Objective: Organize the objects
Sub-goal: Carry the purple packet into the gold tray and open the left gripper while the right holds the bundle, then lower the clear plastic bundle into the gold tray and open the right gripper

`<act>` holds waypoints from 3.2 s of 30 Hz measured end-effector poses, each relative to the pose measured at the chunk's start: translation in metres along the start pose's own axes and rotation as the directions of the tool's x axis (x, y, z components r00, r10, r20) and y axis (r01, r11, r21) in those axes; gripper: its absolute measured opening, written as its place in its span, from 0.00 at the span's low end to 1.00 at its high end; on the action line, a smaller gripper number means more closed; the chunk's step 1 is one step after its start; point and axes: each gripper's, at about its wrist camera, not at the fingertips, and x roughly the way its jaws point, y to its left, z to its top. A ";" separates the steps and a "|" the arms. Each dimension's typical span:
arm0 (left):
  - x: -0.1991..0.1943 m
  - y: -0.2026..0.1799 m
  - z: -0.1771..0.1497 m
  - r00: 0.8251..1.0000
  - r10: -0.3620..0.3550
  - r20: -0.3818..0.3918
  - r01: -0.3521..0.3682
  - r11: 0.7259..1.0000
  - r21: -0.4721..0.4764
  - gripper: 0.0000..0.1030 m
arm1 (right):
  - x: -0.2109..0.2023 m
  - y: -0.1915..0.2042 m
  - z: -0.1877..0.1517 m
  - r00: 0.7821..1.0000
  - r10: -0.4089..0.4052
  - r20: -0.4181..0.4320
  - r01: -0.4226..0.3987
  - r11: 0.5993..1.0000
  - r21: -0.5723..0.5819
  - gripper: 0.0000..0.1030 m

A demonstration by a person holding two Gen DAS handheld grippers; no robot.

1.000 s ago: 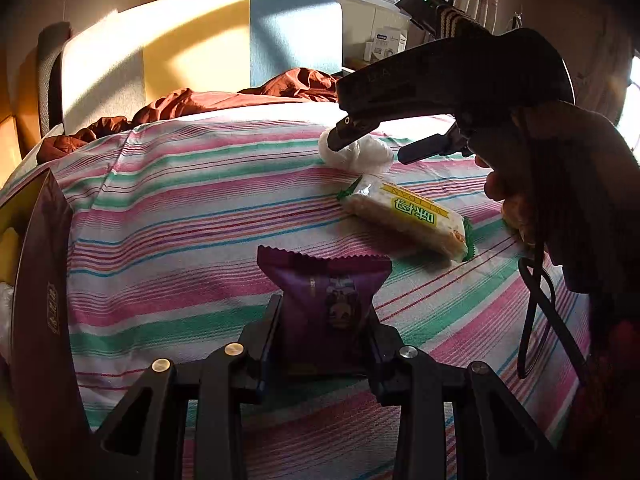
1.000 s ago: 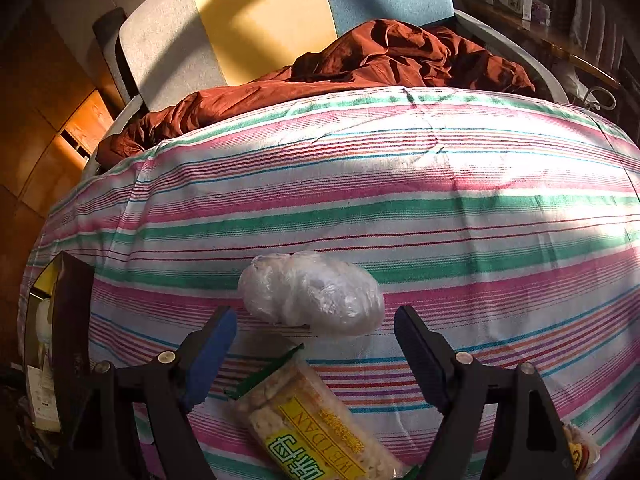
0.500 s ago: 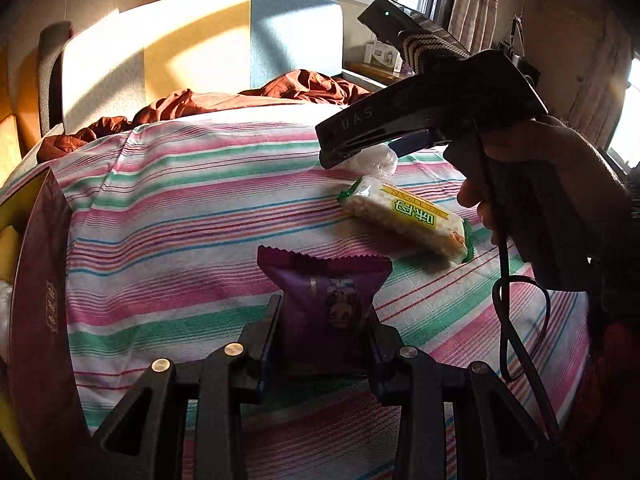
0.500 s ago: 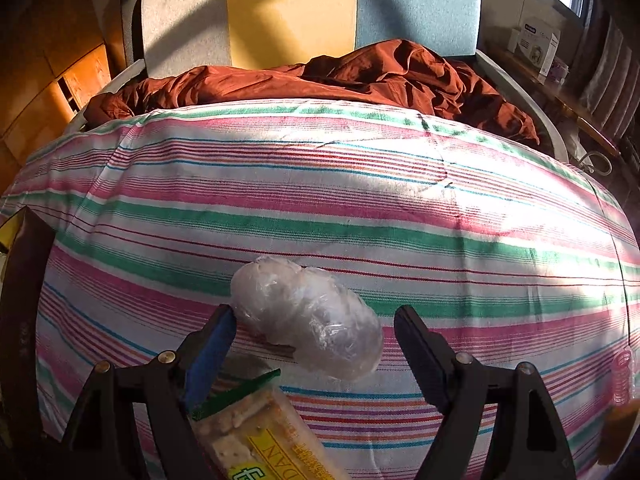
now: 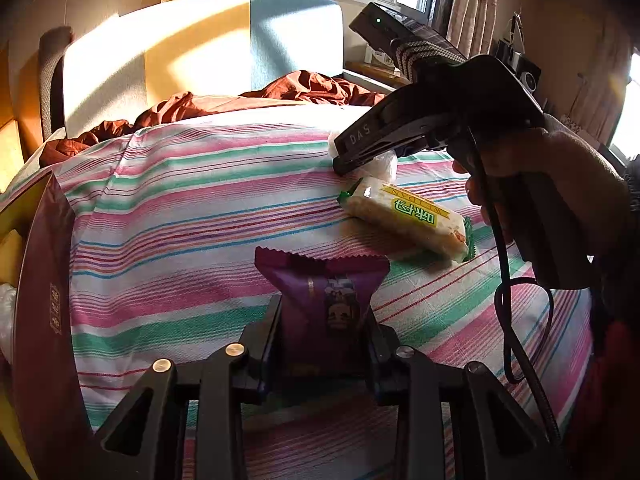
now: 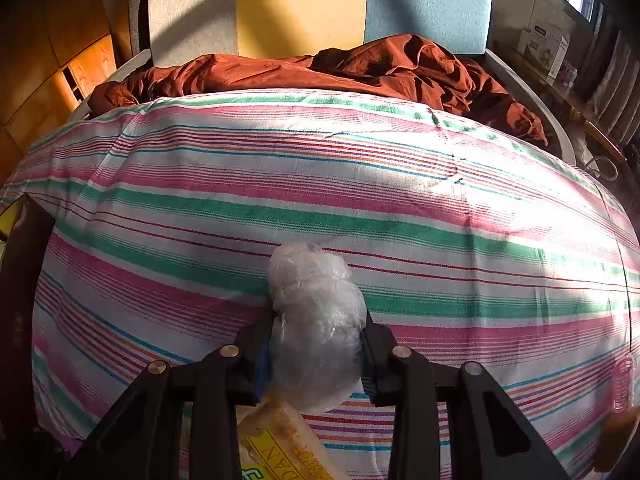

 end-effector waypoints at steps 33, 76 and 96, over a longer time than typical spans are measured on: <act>-0.132 0.110 0.014 0.978 0.205 0.050 -0.189 0.957 -0.219 0.33 | 0.000 0.005 -0.005 0.999 -0.034 0.034 0.036 0.998 -0.042 0.34; -0.165 0.200 -0.032 0.948 0.320 -0.006 -0.293 0.863 -0.411 0.60 | -0.002 0.006 -0.005 0.999 -0.040 0.005 0.041 0.998 -0.038 0.34; -0.186 0.173 -0.046 0.941 0.337 0.027 -0.310 0.894 -0.324 0.63 | -0.054 0.073 -0.004 0.992 0.039 0.119 -0.028 0.995 -0.094 0.33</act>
